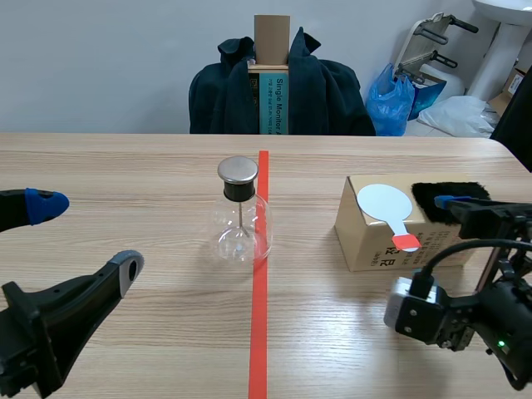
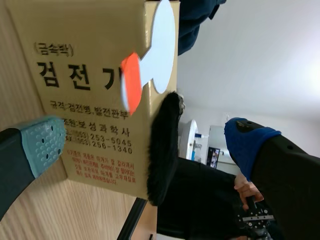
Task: Do the electroscope experiment.
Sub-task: 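Pick up the white charging plate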
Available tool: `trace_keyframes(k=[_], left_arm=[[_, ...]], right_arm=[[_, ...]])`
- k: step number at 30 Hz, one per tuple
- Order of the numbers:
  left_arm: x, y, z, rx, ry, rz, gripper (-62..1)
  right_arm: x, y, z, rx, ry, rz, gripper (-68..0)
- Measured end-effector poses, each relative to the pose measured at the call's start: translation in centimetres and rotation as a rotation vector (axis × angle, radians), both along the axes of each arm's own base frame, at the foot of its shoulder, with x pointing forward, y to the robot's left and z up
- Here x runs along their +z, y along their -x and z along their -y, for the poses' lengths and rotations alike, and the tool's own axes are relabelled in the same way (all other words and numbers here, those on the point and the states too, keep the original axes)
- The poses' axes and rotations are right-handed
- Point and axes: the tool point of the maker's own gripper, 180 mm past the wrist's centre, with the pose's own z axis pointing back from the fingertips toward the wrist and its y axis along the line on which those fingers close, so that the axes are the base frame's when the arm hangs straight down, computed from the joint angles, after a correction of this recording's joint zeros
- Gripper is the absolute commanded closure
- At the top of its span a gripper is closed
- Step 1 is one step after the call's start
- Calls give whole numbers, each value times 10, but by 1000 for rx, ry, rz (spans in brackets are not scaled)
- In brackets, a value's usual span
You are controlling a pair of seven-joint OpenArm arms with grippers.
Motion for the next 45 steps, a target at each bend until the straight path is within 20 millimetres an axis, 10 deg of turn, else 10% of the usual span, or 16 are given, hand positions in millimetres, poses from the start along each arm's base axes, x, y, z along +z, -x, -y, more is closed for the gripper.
trace_keyframes(k=[22, 34, 45], left_arm=[[0, 0, 0, 0, 0, 0, -623], [0, 0, 0, 0, 0, 0, -623], [0, 0, 0, 0, 0, 0, -623]], right_arm=[[6, -18, -26, -34, -17, 27, -678], [5, -18, -24, -48, -12, 27, -2], [5, -18, -24, -48, -12, 27, -8]])
